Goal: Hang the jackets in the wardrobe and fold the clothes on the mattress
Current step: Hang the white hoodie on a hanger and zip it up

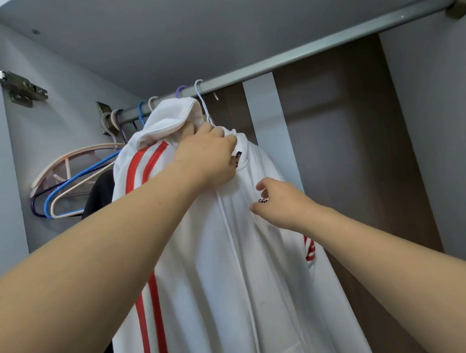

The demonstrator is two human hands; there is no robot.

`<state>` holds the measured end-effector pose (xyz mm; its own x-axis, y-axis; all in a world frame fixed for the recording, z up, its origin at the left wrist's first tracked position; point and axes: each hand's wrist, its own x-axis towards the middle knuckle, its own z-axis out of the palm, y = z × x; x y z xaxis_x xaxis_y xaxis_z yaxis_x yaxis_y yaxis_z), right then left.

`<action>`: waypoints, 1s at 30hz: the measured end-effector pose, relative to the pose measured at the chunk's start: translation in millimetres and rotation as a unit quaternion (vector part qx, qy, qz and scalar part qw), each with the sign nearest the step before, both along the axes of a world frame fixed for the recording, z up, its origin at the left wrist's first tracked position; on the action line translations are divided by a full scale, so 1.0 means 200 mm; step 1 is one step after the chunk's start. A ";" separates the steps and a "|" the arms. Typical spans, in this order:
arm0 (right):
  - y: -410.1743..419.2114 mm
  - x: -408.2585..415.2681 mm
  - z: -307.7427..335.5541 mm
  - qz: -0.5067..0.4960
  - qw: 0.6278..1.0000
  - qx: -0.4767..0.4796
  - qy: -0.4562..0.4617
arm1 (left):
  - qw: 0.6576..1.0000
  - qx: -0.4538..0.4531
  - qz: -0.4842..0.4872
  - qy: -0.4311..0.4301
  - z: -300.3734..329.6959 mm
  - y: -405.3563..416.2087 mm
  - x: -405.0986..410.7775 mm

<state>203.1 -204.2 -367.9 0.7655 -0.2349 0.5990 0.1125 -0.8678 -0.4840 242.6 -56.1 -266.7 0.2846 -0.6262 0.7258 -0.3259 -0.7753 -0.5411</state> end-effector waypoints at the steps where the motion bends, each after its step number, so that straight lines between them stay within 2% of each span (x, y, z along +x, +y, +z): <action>1: 0.00 0.00 0.02 -0.005 1.000 -0.008 -0.008 | 0.999 0.000 -0.013 -0.050 -0.01 0.00 0.00; 3: 0.00 0.01 0.07 -0.015 0.999 -0.028 -0.016 | 0.987 -0.003 -0.033 -0.158 -0.01 -0.02 0.01; 5: 0.00 0.00 0.15 -0.033 0.999 -0.044 0.002 | 0.981 -0.003 -0.043 -0.187 0.03 -0.05 0.00; 7: -0.02 -0.02 0.27 -0.053 0.997 -0.050 0.038 | 0.991 0.002 -0.047 -0.125 0.12 -0.10 -0.03; 9: -0.05 -0.09 0.41 -0.068 0.992 -0.051 0.089 | 0.999 -0.001 -0.043 -0.012 0.20 -0.14 -0.06; 12: -0.09 -0.25 0.60 -0.076 0.983 -0.027 0.166 | 0.990 -0.001 -0.051 0.132 0.29 -0.17 -0.13; 15: -0.07 -0.45 0.77 -0.101 0.977 0.018 0.185 | 0.973 -0.018 -0.053 0.222 0.41 -0.13 -0.22; 20: -0.04 -0.82 1.10 -0.127 0.960 0.017 0.248 | 0.947 -0.013 -0.103 0.304 0.70 -0.05 -0.43; 24: -0.01 -1.04 1.39 -0.125 0.945 0.007 0.303 | 0.928 0.012 -0.105 0.356 0.91 0.05 -0.58; 27: 0.02 -1.15 1.56 -0.126 0.943 0.009 0.309 | 0.917 0.010 -0.105 0.384 1.00 0.11 -0.65; 30: 0.08 -1.22 1.65 -0.139 0.948 0.007 0.287 | 0.920 0.021 -0.111 0.374 1.05 0.17 -0.70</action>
<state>-40.7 -187.4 -38.4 0.8717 -0.4803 0.0973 -0.4050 -0.8179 -0.4086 102.1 -21.8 -56.8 0.5558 -0.7531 0.3520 -0.7681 -0.6272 -0.1289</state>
